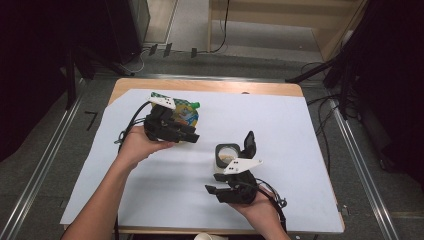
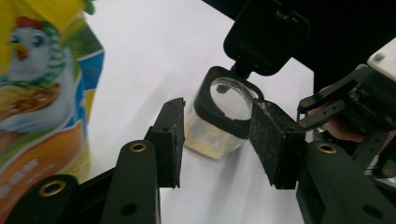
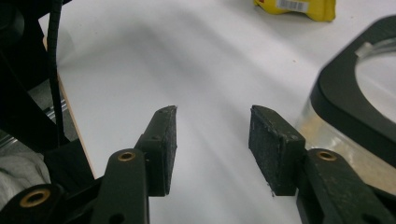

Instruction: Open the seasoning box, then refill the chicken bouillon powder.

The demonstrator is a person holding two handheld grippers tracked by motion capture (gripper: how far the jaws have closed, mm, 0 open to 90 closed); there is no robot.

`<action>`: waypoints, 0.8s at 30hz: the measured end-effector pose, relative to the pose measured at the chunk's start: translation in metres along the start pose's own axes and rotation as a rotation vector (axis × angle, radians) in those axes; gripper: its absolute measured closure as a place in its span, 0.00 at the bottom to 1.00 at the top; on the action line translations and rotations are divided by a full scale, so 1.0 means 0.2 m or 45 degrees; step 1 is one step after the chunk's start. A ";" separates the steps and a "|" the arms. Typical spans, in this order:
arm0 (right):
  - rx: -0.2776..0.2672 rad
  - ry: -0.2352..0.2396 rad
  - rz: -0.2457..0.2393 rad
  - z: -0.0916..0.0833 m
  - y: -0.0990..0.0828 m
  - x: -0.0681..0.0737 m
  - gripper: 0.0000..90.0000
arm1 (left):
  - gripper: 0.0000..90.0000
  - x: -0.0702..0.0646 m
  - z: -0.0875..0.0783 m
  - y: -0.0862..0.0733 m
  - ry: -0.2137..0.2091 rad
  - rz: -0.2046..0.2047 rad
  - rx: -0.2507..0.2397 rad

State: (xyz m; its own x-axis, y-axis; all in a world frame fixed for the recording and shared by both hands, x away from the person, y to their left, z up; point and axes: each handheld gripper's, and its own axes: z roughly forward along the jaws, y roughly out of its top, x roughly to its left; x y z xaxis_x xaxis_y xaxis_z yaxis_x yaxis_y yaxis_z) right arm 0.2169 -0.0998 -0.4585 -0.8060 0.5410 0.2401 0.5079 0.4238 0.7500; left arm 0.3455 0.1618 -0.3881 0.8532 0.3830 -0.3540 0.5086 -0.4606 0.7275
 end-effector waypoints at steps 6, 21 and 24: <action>0.000 0.018 -0.029 0.04 0.08 0.04 0.58 | 0.54 0.02 -0.05 -0.01 0.036 -0.015 -0.007; 0.024 0.081 -0.066 0.22 0.15 0.09 0.53 | 0.55 0.11 -0.20 -0.08 0.127 -0.041 -0.006; 0.026 0.092 -0.074 0.23 0.14 0.10 0.53 | 0.55 0.13 -0.23 -0.10 0.146 -0.043 -0.007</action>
State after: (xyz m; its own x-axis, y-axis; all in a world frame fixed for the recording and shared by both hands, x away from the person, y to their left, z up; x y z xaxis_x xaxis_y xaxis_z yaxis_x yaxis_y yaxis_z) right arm 0.2298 -0.0433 -0.4609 -0.8538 0.4617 0.2406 0.4649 0.4679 0.7516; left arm 0.3526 0.2166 -0.3847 0.8168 0.4872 -0.3091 0.5358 -0.4418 0.7195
